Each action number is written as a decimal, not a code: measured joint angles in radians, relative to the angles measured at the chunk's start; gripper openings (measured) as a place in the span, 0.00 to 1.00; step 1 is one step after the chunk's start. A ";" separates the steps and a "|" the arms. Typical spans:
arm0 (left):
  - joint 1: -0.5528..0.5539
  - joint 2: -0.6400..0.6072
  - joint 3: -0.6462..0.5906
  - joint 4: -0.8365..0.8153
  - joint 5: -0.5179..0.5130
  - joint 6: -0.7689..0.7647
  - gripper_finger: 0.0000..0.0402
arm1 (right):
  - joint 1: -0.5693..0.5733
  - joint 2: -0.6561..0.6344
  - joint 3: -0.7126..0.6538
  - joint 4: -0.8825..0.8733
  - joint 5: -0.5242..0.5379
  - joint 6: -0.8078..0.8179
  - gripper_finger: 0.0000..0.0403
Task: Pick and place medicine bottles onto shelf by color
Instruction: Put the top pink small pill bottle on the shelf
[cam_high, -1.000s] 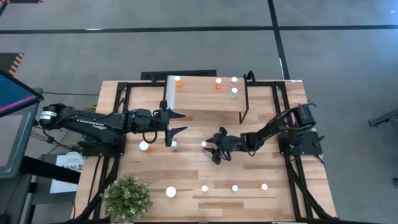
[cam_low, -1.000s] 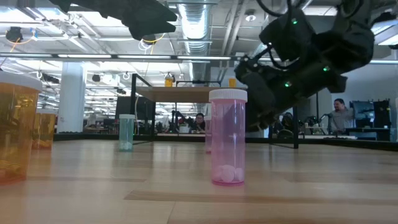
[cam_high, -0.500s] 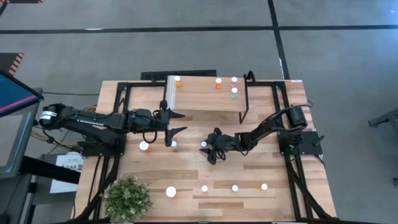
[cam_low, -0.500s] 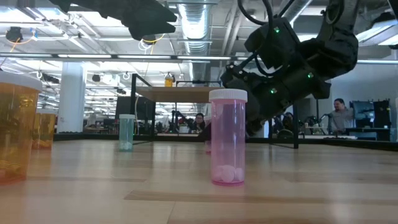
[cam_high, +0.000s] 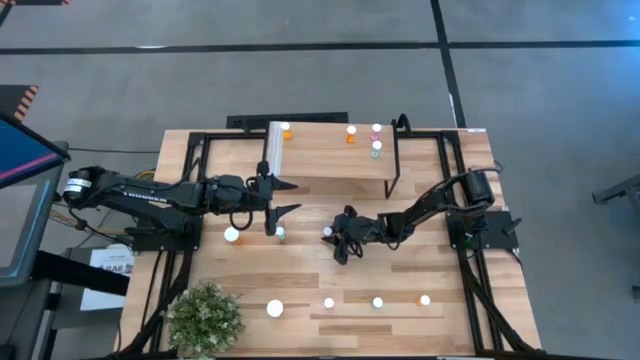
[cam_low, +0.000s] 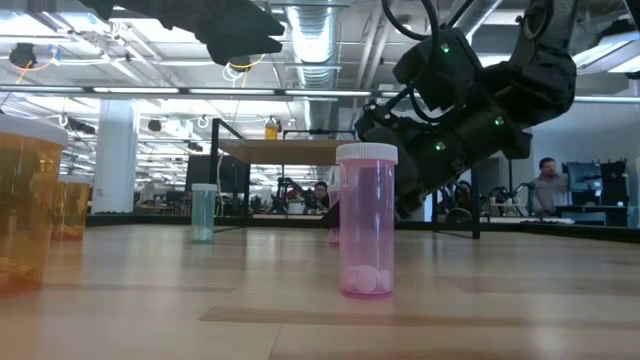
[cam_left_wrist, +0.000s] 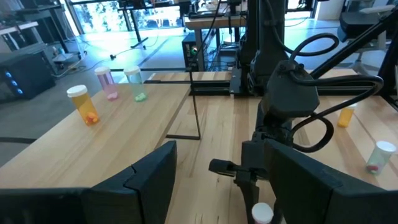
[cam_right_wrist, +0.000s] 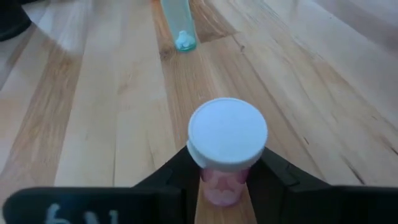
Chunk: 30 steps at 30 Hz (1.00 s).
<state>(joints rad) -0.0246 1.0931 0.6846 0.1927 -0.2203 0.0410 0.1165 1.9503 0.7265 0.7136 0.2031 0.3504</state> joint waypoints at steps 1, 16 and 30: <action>0.000 0.000 0.000 0.000 0.000 0.000 0.57 | 0.000 0.000 0.000 0.000 0.000 0.000 0.32; 0.000 0.000 0.000 0.000 0.000 0.003 0.57 | -0.015 -0.233 -0.001 -0.168 0.000 -0.107 0.32; 0.000 0.000 0.000 0.009 0.000 0.003 0.57 | -0.251 -0.546 -0.001 -0.235 0.204 -0.223 0.32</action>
<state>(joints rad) -0.0246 1.0931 0.6846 0.2020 -0.2207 0.0437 -0.1342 1.4038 0.7258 0.4783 0.4072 0.1269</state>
